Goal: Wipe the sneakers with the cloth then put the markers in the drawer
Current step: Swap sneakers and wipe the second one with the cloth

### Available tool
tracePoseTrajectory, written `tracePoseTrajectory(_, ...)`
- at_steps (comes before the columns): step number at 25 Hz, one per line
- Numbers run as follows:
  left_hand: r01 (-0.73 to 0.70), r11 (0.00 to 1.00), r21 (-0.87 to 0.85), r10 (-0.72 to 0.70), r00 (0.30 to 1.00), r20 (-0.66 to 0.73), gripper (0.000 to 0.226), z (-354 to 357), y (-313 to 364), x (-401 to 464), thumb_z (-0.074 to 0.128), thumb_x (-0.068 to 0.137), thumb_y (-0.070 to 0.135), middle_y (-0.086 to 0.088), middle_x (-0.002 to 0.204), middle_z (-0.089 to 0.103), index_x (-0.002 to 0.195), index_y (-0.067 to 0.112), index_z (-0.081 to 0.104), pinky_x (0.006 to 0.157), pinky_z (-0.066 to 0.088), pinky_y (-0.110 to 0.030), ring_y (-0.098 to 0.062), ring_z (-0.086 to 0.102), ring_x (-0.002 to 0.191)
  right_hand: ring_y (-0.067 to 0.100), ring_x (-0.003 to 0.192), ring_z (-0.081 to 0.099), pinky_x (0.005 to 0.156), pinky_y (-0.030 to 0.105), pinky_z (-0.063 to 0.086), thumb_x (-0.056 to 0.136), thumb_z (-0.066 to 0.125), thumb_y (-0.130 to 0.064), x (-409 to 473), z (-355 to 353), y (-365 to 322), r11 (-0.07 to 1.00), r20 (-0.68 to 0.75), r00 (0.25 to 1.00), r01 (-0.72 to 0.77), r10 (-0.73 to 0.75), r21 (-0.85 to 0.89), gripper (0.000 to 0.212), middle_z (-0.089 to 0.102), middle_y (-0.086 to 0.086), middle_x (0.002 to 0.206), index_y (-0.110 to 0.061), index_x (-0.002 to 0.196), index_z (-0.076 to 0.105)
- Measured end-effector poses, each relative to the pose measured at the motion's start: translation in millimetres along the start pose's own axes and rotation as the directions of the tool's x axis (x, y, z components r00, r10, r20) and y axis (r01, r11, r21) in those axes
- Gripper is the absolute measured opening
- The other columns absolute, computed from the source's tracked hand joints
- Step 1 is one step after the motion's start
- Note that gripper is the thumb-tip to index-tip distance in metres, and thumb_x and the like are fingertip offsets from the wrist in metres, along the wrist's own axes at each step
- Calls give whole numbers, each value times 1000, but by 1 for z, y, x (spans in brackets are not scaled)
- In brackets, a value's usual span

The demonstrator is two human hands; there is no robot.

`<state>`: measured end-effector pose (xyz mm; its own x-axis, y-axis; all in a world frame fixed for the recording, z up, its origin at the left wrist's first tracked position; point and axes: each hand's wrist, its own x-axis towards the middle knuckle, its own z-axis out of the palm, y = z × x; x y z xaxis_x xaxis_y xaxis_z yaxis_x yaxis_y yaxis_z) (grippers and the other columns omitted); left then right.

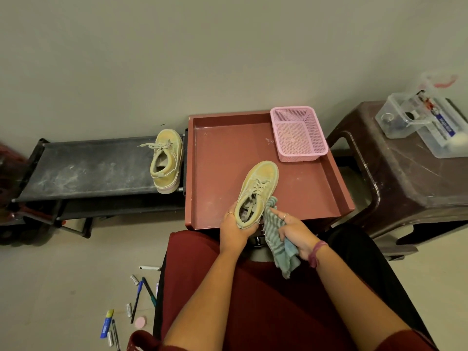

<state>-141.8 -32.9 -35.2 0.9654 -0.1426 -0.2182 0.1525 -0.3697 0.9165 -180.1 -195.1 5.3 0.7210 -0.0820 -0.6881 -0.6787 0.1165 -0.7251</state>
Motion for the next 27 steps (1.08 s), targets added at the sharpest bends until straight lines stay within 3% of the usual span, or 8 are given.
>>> tracePoseTrajectory(3, 32, 996, -88, -40, 995, -88, 61, 0, 20, -16, 82, 71, 14, 13, 108, 60, 122, 28, 52, 86, 46, -13, -7, 58, 105, 28, 106, 62, 82, 37, 53, 69, 28, 26, -15, -9, -9, 980, -36, 999, 8, -1, 197, 82, 62, 11, 122, -20, 134, 51)
tracePoseTrajectory(6, -33, 996, -77, 28, 997, -76, 70, -5, 29, -19, 78, 74, 13, 12, 125, 56, 134, 24, 45, 94, 40, -10, -2, 52, 116, 29, 94, 65, 73, 37, 53, 71, 28, 26, -28, -17, -15, 924, -80, 997, 48, -19, 378, 77, 65, 12, 111, -19, 131, 49)
tracePoseTrajectory(9, -67, 996, 58, 67, 998, 5, 71, -12, 41, -18, 75, 78, 19, 9, 132, 52, 139, 28, 40, 101, 38, -19, -4, 48, 121, 32, 95, 63, 81, 43, 52, 72, 29, 25, -35, -24, -18, 883, -110, 993, 81, -34, 462, 78, 64, 15, 112, -16, 137, 45)
tracePoseTrajectory(12, -61, 985, 164, 67, 997, -28, 44, -16, 53, -24, 74, 81, 25, 1, 118, 56, 120, 19, 55, 87, 37, -17, -14, 52, 109, 34, 95, 62, 80, 43, 52, 73, 27, 25, -43, -26, -23, 858, -136, 989, 113, -51, 501, 78, 62, 17, 114, -16, 139, 42)
tracePoseTrajectory(19, -44, 993, 111, 64, 981, -183, 31, -31, 72, -40, 77, 78, 23, -2, 96, 59, 93, 18, 49, 73, 40, -22, -19, 56, 91, 43, 115, 55, 93, 54, 47, 69, 29, 22, -54, -31, -35, 827, -141, 983, 179, -121, 534, 80, 58, 23, 126, -15, 139, 44)
tracePoseTrajectory(27, -75, 994, 80, 99, 929, -357, 33, -79, 70, -59, 80, 75, 31, 2, 93, 61, 92, 22, 53, 72, 43, -25, -15, 57, 88, 43, 114, 56, 94, 55, 47, 68, 31, 21, -57, -16, -52, 832, -114, 974, 225, -194, 507, 80, 58, 23, 126, -14, 139, 44)
